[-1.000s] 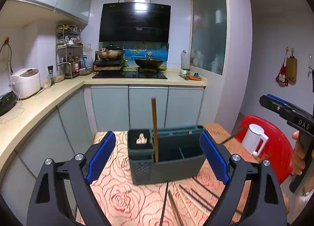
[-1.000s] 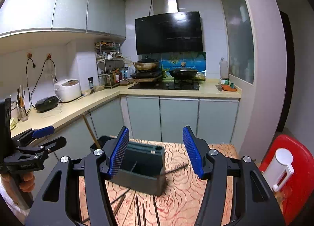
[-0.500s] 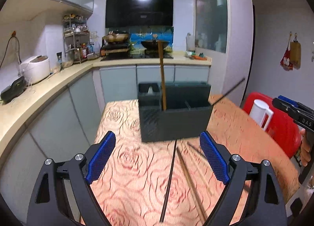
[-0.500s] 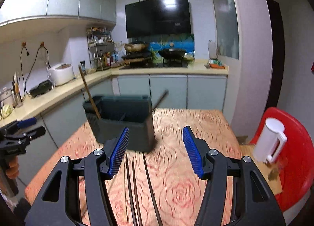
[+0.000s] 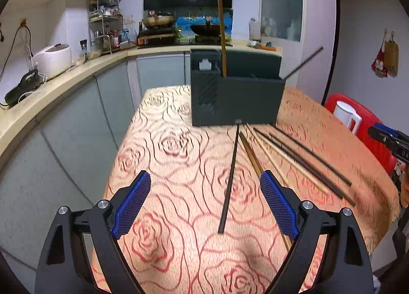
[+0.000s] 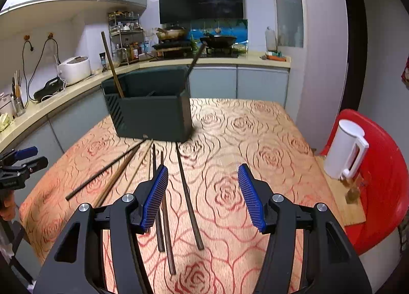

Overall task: Organize utensils
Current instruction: 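Move the left tool back to the table and grasp a dark chopstick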

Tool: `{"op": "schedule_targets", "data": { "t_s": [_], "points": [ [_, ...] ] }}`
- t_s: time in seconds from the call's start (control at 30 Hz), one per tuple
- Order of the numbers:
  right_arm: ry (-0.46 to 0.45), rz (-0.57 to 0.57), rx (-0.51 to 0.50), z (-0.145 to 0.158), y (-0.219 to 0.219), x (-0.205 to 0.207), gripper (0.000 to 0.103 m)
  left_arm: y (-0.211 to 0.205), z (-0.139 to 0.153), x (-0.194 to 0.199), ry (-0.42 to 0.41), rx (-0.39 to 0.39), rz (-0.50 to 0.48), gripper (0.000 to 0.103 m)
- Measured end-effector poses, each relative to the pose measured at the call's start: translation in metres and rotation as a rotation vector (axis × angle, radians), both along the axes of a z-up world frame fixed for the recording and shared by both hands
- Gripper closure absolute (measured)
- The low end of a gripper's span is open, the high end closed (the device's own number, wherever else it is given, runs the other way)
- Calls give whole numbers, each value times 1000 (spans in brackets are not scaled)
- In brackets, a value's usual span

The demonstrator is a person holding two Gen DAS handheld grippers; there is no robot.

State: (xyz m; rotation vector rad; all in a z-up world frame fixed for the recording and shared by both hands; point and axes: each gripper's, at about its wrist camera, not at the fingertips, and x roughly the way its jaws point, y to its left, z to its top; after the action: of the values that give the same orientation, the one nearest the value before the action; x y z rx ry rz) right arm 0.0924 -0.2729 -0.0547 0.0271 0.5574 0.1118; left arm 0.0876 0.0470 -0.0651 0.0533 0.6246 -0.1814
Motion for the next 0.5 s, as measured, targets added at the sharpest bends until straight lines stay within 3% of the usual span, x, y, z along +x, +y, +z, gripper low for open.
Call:
{"op": "schedule_targets", "data": {
  "t_s": [0.43, 0.5],
  "points": [
    [74, 9, -12, -39, 4, -12, 48, -14, -42, -14, 92, 30, -58, 19],
    [75, 9, -15, -41, 4, -12, 48, -14, -47, -12, 109, 26, -63, 24]
  ]
}}
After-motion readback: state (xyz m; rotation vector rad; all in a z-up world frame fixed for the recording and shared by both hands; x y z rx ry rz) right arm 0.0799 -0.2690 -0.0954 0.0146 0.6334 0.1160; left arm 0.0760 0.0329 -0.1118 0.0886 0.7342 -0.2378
